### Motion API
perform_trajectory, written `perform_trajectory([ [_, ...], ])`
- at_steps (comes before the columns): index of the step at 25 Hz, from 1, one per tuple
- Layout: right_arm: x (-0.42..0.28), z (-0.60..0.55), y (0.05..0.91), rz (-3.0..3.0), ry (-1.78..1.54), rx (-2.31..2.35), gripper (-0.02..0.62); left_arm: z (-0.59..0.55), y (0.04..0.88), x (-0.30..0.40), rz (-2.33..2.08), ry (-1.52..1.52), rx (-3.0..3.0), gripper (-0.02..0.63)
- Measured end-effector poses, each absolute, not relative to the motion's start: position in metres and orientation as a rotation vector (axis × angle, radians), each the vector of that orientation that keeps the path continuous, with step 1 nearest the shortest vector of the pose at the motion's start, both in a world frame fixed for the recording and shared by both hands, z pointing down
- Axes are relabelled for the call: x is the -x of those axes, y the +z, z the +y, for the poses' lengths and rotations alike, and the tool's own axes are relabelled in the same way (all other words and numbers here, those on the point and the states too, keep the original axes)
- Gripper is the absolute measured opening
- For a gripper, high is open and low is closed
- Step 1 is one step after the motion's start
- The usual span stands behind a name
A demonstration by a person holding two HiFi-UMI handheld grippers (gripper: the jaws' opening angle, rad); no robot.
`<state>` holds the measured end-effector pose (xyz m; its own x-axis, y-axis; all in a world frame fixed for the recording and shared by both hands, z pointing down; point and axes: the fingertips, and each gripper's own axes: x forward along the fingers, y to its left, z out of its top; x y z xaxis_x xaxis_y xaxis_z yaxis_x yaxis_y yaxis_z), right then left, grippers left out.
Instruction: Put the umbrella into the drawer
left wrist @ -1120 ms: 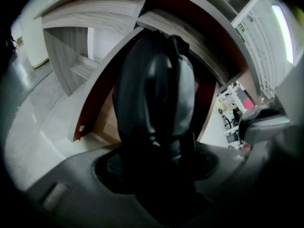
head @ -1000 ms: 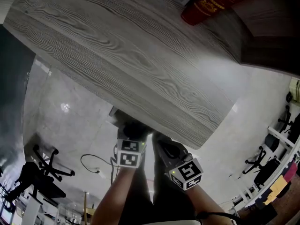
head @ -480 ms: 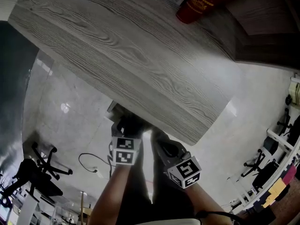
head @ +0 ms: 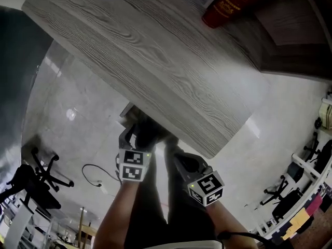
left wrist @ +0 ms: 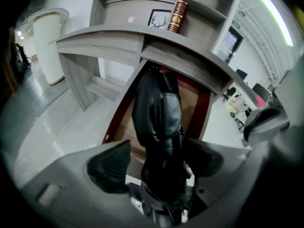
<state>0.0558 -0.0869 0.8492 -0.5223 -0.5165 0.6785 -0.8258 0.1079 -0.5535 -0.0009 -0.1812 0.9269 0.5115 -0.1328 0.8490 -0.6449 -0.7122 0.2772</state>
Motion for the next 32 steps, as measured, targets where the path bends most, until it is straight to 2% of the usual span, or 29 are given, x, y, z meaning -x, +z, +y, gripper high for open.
perform_trajectory([
  [10, -0.07, -0.064, 0.798, -2.11, 1.34, -1.286, 0.006, -0.164, 0.863, 0.001, -0.708, 1.135, -2.202, 0.333],
  [21, -0.101, -0.083, 0.695, -2.205, 1.197, -1.317, 0.006, -0.15, 0.741, -0.014, -0.767, 1.089, -2.227, 0.233],
  [32, -0.108, -0.074, 0.581, -2.326, 1.061, -1.295, 0.006, -0.122, 0.61, -0.005, -0.879, 1.001, -2.279, 0.184],
])
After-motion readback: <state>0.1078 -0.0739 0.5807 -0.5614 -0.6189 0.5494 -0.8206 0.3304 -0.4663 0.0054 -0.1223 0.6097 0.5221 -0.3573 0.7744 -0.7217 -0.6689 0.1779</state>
